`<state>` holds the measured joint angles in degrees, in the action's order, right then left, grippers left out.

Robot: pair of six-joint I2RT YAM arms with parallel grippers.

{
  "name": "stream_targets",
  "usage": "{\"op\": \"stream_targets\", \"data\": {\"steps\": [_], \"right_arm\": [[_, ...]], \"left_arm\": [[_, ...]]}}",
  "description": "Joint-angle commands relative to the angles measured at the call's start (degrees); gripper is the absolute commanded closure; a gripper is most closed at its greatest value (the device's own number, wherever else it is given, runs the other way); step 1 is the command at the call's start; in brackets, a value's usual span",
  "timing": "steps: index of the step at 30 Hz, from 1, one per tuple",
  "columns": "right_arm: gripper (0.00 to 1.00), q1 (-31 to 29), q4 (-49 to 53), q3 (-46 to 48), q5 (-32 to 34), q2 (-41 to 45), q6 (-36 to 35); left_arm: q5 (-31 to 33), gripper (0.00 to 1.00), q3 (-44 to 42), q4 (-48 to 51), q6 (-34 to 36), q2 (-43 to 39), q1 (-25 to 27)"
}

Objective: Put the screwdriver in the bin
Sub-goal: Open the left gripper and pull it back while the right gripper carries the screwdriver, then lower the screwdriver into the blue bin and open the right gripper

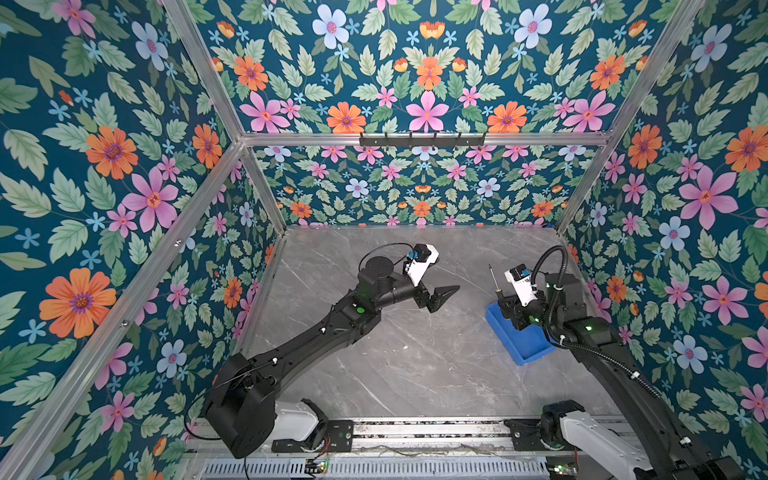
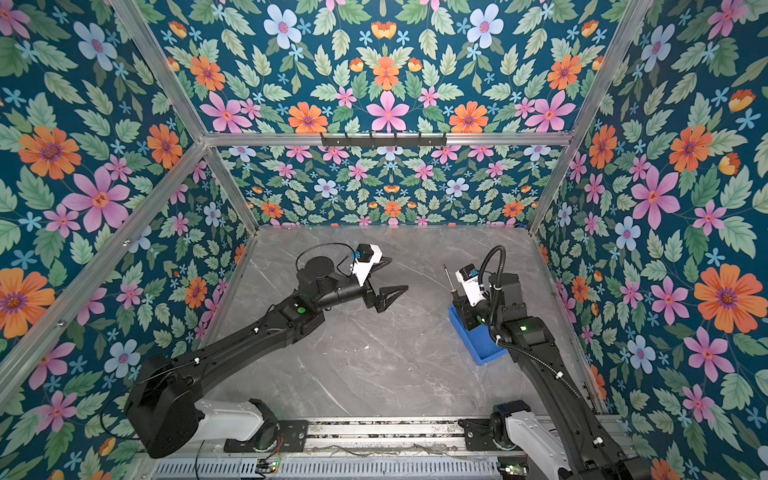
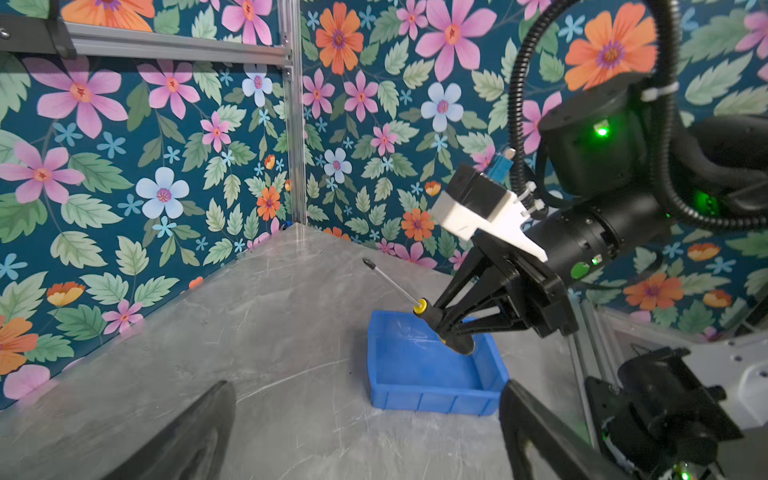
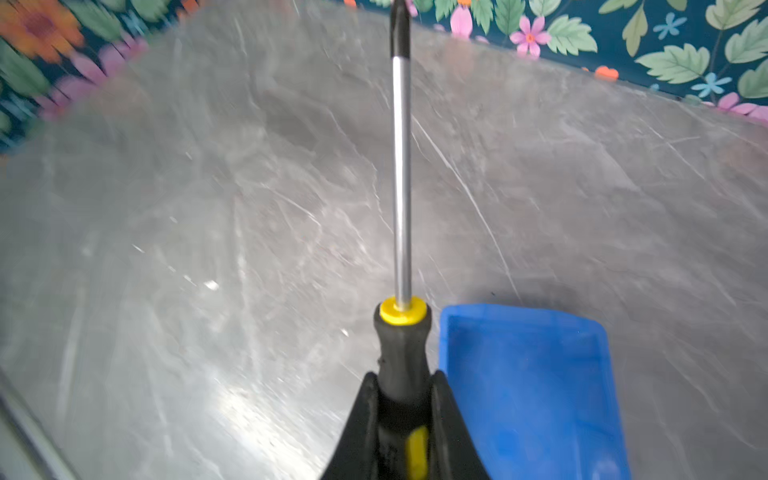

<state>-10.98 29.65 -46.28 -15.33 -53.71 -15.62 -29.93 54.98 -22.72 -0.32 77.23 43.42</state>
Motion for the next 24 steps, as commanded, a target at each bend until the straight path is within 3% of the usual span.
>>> {"op": "stream_targets", "data": {"steps": [1, 4, 11, 24], "right_arm": [[1.0, 1.89, 6.41, 1.04, 7.56, -0.78, -13.61], [1.0, 5.02, 5.73, 3.11, 6.02, -0.43, -16.53], [1.0, 5.3, 5.13, 9.61, 11.0, -0.78, -27.65], [1.0, 6.14, -1.88, 16.56, 12.68, -4.58, -27.85]], "left_arm": [[-1.5, 0.0, -0.54, 3.12, 6.87, -0.54, 1.23], [-1.66, 0.0, -1.5, 3.33, 7.71, -0.68, 2.35], [-1.45, 0.0, -1.8, 5.73, 9.62, -0.26, 4.21], [-1.38, 0.0, -1.98, 9.8, 12.28, 0.11, 5.36]]}}
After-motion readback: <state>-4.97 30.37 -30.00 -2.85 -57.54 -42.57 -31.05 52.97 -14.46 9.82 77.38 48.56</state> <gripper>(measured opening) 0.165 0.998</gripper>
